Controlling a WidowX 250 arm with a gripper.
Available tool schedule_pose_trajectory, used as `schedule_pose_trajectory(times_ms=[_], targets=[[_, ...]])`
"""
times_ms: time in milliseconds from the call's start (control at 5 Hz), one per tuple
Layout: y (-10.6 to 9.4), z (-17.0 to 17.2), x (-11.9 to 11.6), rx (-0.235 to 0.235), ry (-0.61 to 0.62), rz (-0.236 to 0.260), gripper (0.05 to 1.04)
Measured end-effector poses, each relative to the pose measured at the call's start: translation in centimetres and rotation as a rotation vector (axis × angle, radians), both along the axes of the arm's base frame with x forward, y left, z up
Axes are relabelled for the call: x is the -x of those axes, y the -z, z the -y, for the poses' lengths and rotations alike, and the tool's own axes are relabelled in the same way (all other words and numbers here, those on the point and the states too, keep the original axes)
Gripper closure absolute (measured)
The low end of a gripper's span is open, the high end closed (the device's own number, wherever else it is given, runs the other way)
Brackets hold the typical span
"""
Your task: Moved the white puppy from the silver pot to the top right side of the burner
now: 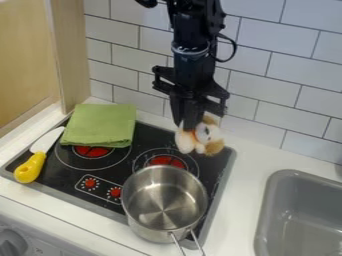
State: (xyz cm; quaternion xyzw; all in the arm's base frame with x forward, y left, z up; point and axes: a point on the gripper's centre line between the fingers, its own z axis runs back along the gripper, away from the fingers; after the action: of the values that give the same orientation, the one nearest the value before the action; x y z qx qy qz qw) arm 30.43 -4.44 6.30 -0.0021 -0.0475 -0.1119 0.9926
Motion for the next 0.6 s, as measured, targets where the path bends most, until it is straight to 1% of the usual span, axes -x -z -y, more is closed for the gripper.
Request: schedule_pose_trajectory(times_ms=[200, 400, 600], targets=[[2.0, 0.0, -0.4, -0.006, 0.011, -0.033, 1.004], [3.0, 0.1, -0.7, -0.009, 0.008, -0.042, 1.004], [4.1, -0.3, -1.1, -0.010, -0.006, -0.047, 0.972]])
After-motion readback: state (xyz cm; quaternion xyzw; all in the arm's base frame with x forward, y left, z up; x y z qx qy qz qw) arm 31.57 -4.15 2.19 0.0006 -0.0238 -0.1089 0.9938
